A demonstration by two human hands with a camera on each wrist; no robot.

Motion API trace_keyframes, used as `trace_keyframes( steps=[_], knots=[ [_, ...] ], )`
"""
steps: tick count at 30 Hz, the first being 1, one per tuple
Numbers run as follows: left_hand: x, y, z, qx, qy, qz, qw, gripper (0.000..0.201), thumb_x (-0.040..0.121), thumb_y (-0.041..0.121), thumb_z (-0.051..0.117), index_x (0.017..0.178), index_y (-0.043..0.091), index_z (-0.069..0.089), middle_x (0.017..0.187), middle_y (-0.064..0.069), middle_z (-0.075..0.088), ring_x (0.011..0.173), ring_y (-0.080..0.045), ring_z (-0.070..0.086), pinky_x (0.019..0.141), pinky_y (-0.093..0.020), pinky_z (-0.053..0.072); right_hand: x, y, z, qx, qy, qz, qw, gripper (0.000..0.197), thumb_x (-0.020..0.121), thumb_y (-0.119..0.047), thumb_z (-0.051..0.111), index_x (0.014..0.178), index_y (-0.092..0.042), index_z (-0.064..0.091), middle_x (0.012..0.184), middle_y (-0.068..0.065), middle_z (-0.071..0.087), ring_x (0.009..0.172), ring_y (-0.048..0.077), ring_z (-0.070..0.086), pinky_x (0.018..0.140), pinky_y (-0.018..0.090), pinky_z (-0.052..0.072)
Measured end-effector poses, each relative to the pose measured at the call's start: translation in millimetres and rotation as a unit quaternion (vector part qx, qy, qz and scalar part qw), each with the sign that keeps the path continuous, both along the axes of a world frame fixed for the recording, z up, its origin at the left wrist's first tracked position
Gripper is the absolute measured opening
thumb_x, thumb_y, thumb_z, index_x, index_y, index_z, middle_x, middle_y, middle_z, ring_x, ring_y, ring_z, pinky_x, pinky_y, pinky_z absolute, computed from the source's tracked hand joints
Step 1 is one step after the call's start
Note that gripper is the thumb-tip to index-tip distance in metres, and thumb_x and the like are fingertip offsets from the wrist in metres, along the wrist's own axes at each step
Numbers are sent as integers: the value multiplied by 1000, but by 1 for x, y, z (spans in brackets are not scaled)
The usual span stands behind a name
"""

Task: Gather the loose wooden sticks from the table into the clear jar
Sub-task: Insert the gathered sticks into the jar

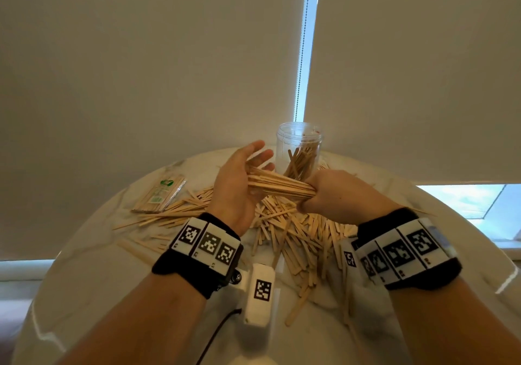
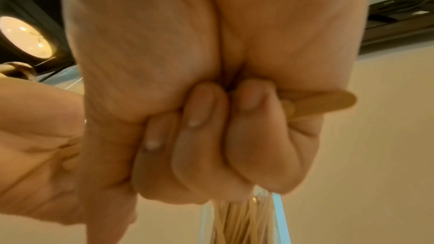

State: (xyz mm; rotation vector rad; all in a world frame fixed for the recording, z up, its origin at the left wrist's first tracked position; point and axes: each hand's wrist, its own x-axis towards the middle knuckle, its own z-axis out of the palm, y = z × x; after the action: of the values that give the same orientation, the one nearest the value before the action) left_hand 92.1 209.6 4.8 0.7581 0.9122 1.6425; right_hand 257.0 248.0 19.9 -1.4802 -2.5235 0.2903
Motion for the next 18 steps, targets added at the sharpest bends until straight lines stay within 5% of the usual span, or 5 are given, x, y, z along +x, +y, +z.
trace_keyframes(
  steps=[4,8,12,15,18],
  knots=[
    [8,-7,-5,-39,206,-19,978,38,99,39,56,104,4,69,95,-11,76,85,-23,75,64,-28,59,-7,-3,0,50,-47,-13,998,18,82,-40,67,97,-29,70,78,-8,66,72,10,64,72,33,58],
    [7,-6,-10,-89,176,3,980,47,87,37,74,118,11,51,94,-14,74,72,-29,76,46,-26,55,-5,-7,7,45,-46,-14,998,6,80,-38,69,86,-36,68,73,-10,66,70,8,63,74,37,58],
    [-1,0,-7,-107,102,89,985,37,95,38,62,123,17,52,106,-7,71,83,-22,72,60,-33,57,-6,-11,8,43,-37,-12,998,8,82,-37,69,90,-35,70,73,-10,66,70,8,63,73,36,59],
    [4,-5,-6,-92,148,2,985,43,103,38,43,103,9,75,100,-7,76,87,-23,72,77,-36,57,-13,-13,2,77,-62,-15,995,17,82,-38,69,98,-33,70,77,-10,65,73,10,62,73,34,58],
    [13,-8,-7,-101,185,-40,977,45,100,42,51,94,6,77,89,-12,77,79,-24,75,66,-33,61,-12,-11,3,74,-72,-27,994,20,81,-40,68,100,-33,72,77,-10,65,72,11,63,73,36,58]
  ],
)
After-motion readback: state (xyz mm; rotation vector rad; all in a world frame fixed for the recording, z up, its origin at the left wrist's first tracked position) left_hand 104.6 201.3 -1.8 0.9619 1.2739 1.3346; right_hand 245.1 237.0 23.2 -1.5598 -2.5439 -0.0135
